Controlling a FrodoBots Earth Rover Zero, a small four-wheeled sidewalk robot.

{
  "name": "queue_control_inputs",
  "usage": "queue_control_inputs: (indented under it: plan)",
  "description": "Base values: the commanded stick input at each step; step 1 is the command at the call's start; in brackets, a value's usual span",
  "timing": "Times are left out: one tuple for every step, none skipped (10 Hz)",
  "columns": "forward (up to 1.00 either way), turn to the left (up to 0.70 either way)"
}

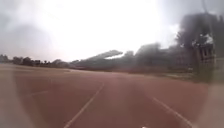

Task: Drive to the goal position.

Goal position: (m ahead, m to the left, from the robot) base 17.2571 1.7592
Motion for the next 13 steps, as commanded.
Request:
queue_control_inputs:
  plan:
    - [0.7,0.0]
    - [0.7,0.0]
    - [0.7,0.0]
    - [0.7,0.0]
    - [0.7,0.0]
    - [0.7,0.0]
    - [0.7,0.0]
    - [0.7,0.0]
    - [0.7,0.0]
    - [0.7,0.0]
    - [0.7,0.0]
    - [0.7,0.0]
    - [0.7,0.0]
